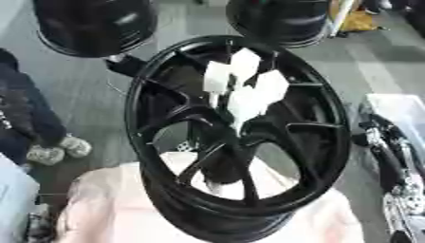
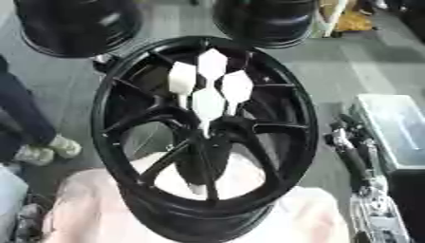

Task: Pull the pin out of the wheel hub.

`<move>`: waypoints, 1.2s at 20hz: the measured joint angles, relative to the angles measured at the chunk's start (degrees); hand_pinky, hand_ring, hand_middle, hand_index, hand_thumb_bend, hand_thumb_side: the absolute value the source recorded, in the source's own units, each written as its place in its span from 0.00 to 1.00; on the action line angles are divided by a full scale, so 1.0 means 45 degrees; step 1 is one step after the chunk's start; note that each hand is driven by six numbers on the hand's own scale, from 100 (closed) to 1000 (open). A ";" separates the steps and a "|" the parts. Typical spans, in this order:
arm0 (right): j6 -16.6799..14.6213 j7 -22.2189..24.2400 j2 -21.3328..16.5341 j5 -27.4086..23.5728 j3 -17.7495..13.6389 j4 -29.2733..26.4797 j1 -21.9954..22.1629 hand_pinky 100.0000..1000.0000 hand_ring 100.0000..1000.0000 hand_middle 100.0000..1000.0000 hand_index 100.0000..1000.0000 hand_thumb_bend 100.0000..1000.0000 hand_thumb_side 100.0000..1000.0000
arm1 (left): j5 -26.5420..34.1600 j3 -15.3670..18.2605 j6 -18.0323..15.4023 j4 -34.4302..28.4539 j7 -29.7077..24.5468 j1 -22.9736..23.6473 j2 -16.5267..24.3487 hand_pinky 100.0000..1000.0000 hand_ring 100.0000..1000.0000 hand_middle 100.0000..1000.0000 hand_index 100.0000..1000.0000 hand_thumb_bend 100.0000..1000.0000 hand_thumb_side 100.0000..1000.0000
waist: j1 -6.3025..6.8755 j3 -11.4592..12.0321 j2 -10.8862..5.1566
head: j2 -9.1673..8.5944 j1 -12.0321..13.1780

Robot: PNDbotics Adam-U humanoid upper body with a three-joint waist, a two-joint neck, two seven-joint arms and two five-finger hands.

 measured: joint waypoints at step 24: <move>-0.2094 0.6189 -0.8679 0.1439 0.3794 -0.1090 -0.5380 0.77 0.78 0.81 0.94 0.15 0.37 | -0.0110 -0.0150 0.0005 0.0019 -0.0245 0.0240 0.0233 0.74 0.69 0.60 0.67 0.23 0.75 | -0.0391 0.0169 -0.0219 | 0.0002 -0.0463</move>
